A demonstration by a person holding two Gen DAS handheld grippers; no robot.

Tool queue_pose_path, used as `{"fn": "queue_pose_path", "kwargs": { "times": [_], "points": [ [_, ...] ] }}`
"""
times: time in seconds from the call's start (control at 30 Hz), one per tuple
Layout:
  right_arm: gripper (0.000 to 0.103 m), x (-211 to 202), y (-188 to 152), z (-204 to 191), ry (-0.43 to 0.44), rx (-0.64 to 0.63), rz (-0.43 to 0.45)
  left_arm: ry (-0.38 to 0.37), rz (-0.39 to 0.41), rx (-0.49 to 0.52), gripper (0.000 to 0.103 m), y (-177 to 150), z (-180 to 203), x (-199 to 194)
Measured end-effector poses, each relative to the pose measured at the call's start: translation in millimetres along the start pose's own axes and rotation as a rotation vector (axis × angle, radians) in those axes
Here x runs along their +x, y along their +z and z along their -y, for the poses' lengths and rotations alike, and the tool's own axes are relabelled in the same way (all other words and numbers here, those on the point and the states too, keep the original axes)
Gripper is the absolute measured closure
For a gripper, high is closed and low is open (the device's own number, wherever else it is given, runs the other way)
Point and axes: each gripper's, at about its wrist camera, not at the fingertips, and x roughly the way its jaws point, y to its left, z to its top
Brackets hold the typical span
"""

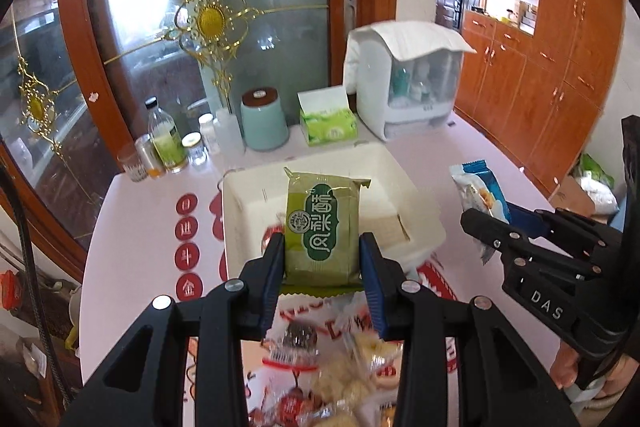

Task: Organize snacks
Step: 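Carry green packet and blue wrapper over the white tray, then open both grippers to drop the packets into the tray and withdraw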

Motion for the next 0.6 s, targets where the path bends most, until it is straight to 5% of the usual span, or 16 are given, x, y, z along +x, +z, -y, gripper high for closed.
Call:
{"fn": "queue_pose_path", "kwargs": {
  "times": [0.27,0.6],
  "points": [
    [0.074,22,35,3,-0.017,0.015,0.009,0.057,0.025,-0.016,0.068,30,-1,25],
    [0.073,69,38,5,-0.060,-0.024,-0.079,0.095,-0.042,-0.035,0.068,31,-1,73]
  ]
}}
